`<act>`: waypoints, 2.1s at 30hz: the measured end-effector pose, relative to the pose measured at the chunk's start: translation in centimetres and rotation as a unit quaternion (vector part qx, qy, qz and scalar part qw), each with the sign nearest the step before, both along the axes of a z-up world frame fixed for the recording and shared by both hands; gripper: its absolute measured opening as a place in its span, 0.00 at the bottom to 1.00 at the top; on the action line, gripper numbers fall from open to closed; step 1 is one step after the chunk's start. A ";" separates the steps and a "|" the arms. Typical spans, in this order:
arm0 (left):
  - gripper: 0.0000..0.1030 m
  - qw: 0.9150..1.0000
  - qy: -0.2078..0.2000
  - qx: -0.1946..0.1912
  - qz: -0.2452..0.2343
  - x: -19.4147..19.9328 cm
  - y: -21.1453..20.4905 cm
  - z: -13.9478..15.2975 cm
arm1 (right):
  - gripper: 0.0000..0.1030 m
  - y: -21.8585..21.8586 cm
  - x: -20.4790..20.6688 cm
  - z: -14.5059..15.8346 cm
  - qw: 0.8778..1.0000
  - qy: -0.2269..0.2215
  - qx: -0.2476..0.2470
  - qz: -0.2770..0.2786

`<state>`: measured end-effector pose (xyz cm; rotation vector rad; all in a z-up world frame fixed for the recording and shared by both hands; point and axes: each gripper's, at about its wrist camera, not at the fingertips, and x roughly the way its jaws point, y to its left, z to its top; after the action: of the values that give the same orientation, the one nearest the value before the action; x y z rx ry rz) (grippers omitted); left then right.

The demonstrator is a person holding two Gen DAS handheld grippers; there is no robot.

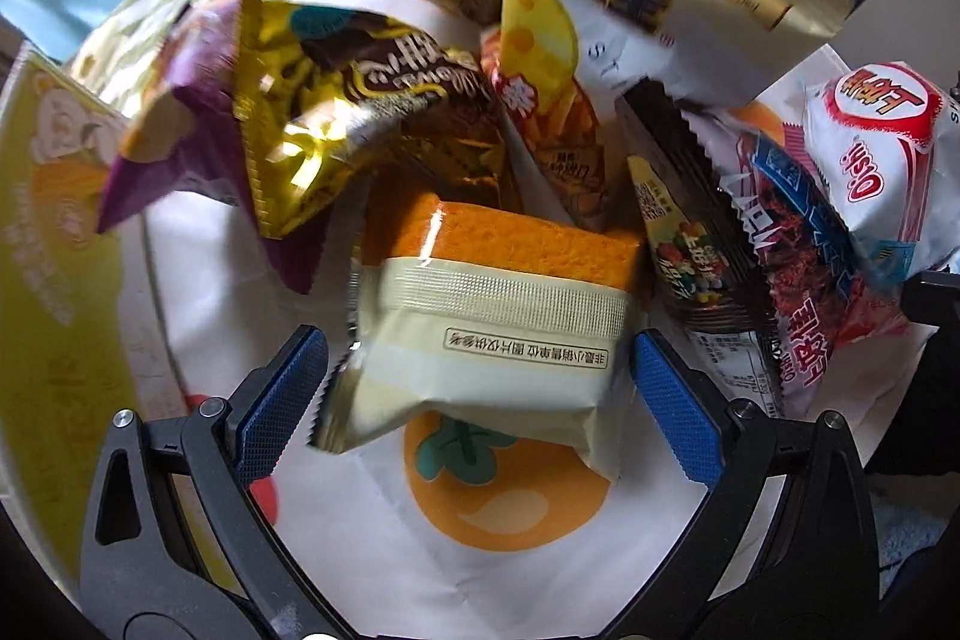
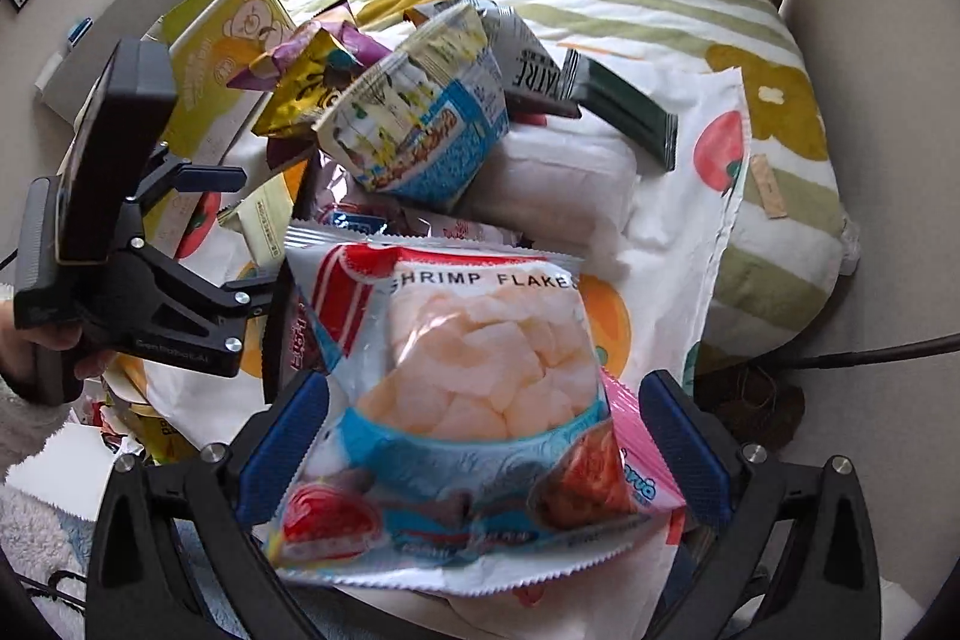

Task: Organize snacks
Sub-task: 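Grasp the orange-topped cake pack with the left tool while the right grasps the shrimp flakes bag, then carry both packs into the box and open both tools to release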

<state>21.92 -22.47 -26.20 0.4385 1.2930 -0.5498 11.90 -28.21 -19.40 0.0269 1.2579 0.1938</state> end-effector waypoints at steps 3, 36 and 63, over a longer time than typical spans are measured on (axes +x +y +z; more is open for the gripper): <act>1.00 1.000 0.018 -0.011 0.006 0.5 0.0 -0.9 | 1.00 0.0 0.3 -0.3 1.000 0.007 0.007 -0.003; 0.79 0.993 0.026 -0.066 0.091 -0.9 5.7 2.7 | 0.73 0.2 -1.0 1.6 0.999 -0.036 0.019 -0.003; 0.79 0.954 -0.184 -0.102 0.213 -4.8 18.3 21.7 | 0.73 12.4 0.8 13.7 0.978 -0.185 -0.002 0.099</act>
<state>17.08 -4.13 -4.50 0.0743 0.9198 -0.2184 12.72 -15.80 -5.75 -0.1335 0.8883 0.3532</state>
